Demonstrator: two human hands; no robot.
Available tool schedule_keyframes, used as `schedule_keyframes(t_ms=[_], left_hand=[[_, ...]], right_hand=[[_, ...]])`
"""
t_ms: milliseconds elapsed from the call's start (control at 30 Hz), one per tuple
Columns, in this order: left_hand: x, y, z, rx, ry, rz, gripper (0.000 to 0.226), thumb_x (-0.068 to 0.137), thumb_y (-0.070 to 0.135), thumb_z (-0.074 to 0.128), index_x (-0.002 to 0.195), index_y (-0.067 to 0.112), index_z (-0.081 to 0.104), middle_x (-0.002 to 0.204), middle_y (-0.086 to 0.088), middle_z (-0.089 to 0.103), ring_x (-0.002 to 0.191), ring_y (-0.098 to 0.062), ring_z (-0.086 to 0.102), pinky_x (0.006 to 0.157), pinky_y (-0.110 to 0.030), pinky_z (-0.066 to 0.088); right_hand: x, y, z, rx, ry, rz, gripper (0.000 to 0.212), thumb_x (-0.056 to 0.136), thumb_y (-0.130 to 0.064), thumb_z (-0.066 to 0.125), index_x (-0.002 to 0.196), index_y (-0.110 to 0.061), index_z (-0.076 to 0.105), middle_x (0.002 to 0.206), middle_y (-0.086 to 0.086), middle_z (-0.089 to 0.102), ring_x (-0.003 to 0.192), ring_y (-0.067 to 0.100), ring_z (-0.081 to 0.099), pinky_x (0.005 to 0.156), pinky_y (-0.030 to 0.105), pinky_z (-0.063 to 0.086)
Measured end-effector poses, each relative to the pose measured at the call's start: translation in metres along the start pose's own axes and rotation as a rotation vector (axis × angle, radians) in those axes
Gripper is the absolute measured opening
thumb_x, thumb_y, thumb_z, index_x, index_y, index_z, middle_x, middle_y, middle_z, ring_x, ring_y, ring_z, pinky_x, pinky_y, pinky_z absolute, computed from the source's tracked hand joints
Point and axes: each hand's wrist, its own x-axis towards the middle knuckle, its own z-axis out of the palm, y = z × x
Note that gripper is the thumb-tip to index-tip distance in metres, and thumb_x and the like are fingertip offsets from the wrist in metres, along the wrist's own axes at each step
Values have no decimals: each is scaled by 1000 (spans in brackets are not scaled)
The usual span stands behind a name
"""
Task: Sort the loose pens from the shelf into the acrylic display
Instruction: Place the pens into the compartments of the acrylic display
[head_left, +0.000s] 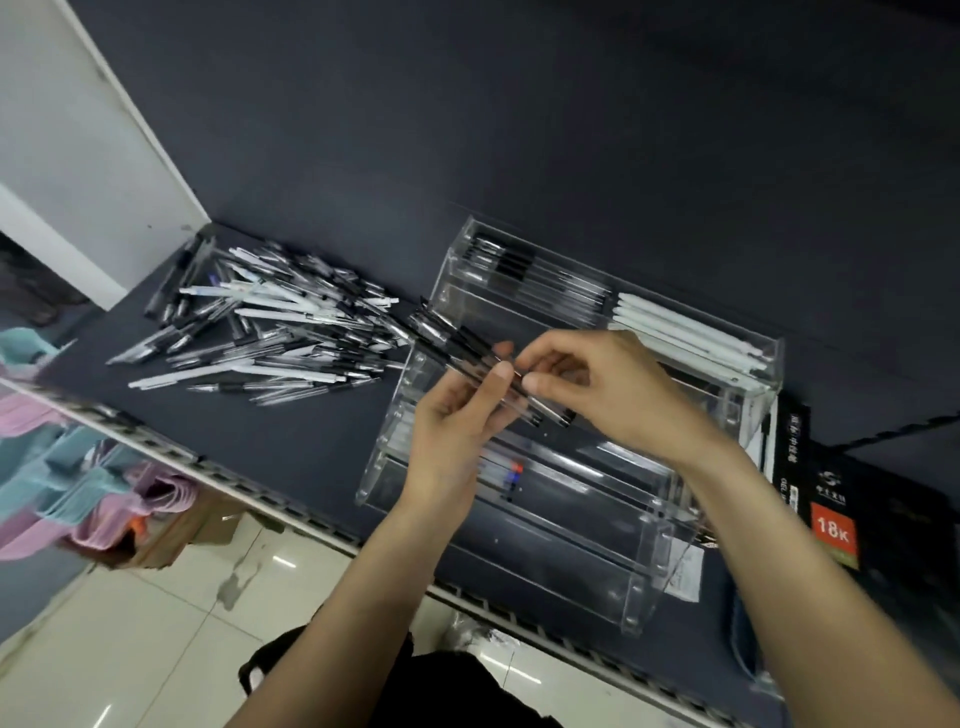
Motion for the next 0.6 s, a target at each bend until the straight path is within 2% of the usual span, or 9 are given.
schedule_keyframes(t_ms=[67,100,167,233,300,367,600], left_hand=[[1,2,-4,12,7,30,23,91,9,56,110,-2,63,95,-2,73,91,-15,70,79,-24,55],[1,3,-6,17,7,45,24,91,9,56,111,-2,62,96,1,73,92,-14,69,82,-25,55],[3,7,-9,25,18,67,27,91,10,56,114,-5,60,92,10,72,91,-8,68,84,-26,55],[7,10,-15,32,38,66,23,91,10,56,111,1,62,89,13,71,88,-7,67,82,-24,55],[10,11,-21,42,62,51,20,91,10,57,110,9,65,90,5,70,88,-10,67,80,-22,55],[12,12,-25,47,79,39,21,92,10,57,111,12,66,91,-3,67,91,-14,66,80,-22,55],[16,18,-33,70,65,23,27,92,13,56,117,6,63,88,-6,66,89,-14,66,84,-26,55]], right_hand=[[6,-4,-1,-45,-2,-16,9,86,-21,68,95,-23,69,86,-12,69,80,-4,62,73,10,48],[10,-5,-3,-93,48,-30,9,86,-21,68,95,-22,69,87,-12,69,78,-3,62,73,10,48],[22,-1,-14,-293,273,-80,9,86,-19,67,95,-19,69,88,-7,69,75,5,62,74,21,51],[36,4,-27,-492,451,-88,10,87,-18,66,96,-17,69,91,0,69,77,17,64,72,35,53],[51,9,-33,-592,435,-47,12,88,-20,65,99,-17,70,96,3,69,84,26,65,73,37,53],[64,13,-31,-661,369,-8,14,90,-21,63,101,-17,71,100,4,69,88,27,64,72,32,48],[87,24,-23,-781,329,60,13,89,-23,64,98,-15,68,99,3,67,86,28,64,64,28,40]])
